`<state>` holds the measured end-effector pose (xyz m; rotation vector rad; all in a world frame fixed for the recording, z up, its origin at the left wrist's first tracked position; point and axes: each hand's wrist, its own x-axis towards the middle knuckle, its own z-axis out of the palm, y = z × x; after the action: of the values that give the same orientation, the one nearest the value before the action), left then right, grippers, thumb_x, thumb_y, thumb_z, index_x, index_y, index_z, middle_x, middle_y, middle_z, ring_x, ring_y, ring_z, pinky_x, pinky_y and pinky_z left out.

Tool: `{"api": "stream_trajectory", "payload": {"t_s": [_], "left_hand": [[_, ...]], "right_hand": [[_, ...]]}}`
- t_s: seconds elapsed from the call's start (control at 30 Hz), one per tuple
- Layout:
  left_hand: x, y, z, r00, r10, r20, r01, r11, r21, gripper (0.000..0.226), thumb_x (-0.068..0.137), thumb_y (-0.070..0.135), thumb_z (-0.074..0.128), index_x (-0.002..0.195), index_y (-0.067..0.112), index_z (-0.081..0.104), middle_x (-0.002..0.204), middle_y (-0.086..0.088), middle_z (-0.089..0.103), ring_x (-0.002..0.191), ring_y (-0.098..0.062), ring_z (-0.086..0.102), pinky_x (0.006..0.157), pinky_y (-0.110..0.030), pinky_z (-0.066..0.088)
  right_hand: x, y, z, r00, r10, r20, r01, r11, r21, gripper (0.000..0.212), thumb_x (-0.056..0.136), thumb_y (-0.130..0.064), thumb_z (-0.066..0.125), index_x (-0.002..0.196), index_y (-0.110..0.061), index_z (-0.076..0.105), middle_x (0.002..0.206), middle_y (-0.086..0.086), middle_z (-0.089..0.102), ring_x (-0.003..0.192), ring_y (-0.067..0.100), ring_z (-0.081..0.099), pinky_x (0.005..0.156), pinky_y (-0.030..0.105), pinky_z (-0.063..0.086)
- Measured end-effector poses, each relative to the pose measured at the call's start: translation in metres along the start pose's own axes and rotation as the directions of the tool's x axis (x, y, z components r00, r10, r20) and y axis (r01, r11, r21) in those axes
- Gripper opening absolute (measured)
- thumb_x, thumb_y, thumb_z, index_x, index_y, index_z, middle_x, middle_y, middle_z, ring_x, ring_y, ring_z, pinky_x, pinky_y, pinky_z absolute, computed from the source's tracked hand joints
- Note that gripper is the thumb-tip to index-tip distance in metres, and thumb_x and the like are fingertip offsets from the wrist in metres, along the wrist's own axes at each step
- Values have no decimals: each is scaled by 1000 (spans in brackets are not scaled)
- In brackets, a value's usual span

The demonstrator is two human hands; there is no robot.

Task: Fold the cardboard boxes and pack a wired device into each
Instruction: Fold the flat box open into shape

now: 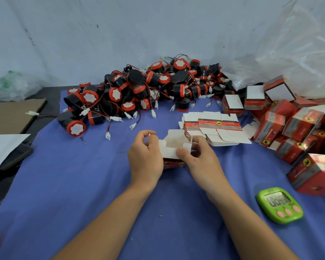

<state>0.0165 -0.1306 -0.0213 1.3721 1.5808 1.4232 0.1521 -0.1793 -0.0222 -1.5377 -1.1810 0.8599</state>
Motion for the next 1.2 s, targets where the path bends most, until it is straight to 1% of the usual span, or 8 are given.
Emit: {"api": "stream_trajectory", "payload": {"t_s": [0.17, 0.33, 0.53, 0.73, 0.8, 0.9, 1.03, 1.2], "left_hand": [[-7, 3, -1, 995, 82, 55, -82, 997, -18, 33, 106, 47, 37, 92, 30, 61, 83, 24, 63, 74, 2, 57, 61, -13, 43], [-6, 3, -4, 972, 86, 217, -67, 993, -95, 51, 85, 73, 30, 101, 39, 63, 97, 27, 66, 89, 0, 61, 67, -12, 42], [-2, -1, -4, 926, 39, 375, 18, 989, -148, 33, 81, 38, 46, 100, 35, 74, 97, 7, 78, 95, -21, 70, 85, -49, 58], [0, -5, -4, 941, -11, 337, 47, 994, -100, 38, 72, 18, 47, 94, 40, 69, 91, 13, 75, 87, -11, 70, 71, -34, 58], [1, -8, -4, 945, -23, 326, 57, 994, -95, 40, 72, 16, 46, 98, 34, 70, 92, 13, 75, 90, -14, 70, 70, -33, 57], [0, -7, -4, 936, -37, 349, 56, 998, -43, 41, 75, 24, 45, 106, 37, 68, 98, 18, 74, 96, -9, 68, 77, -33, 56], [-1, -4, -8, 874, -20, 485, 40, 999, -31, 47, 80, 49, 48, 125, 42, 62, 120, 15, 71, 113, -13, 66, 101, -46, 53], [6, 5, -21, 722, -3, 691, 199, 959, -203, 50, 95, 51, 34, 134, 40, 64, 129, 3, 72, 119, -17, 68, 95, -30, 56]], "right_hand": [[3, -2, 3, 999, 34, -32, -32, 998, 52, 31, 70, -46, 66, 98, -35, 61, 96, -18, 71, 95, 6, 66, 87, 42, 57], [5, -4, 2, 997, 75, -17, -73, 993, 92, 34, 69, -39, 66, 103, -39, 69, 98, -22, 74, 98, 7, 67, 91, 47, 58], [6, 1, 0, 998, 24, -61, -20, 998, 58, 19, 88, -28, 66, 102, -41, 68, 92, -26, 71, 85, -1, 65, 79, 39, 59], [-2, 0, 2, 988, -116, 104, 131, 979, -154, 40, 90, -41, 55, 116, -71, 48, 106, -37, 64, 94, -7, 60, 74, 13, 45], [1, 1, -1, 983, -79, 165, 81, 997, -7, 48, 88, -56, 52, 136, -60, 51, 119, -34, 65, 108, -11, 60, 90, 16, 47], [8, 2, -11, 990, -37, 137, 0, 965, 263, 31, 101, -40, 49, 115, -44, 76, 94, -18, 76, 73, -4, 62, 72, 17, 50], [12, 4, -13, 985, -60, 161, 12, 959, 283, 36, 106, -18, 49, 103, -34, 80, 86, -12, 76, 71, -1, 62, 64, 12, 48], [17, 8, -10, 994, -32, 103, 19, 992, 127, 19, 101, -23, 59, 106, -30, 77, 101, -5, 78, 100, 23, 70, 93, 48, 56]]}}
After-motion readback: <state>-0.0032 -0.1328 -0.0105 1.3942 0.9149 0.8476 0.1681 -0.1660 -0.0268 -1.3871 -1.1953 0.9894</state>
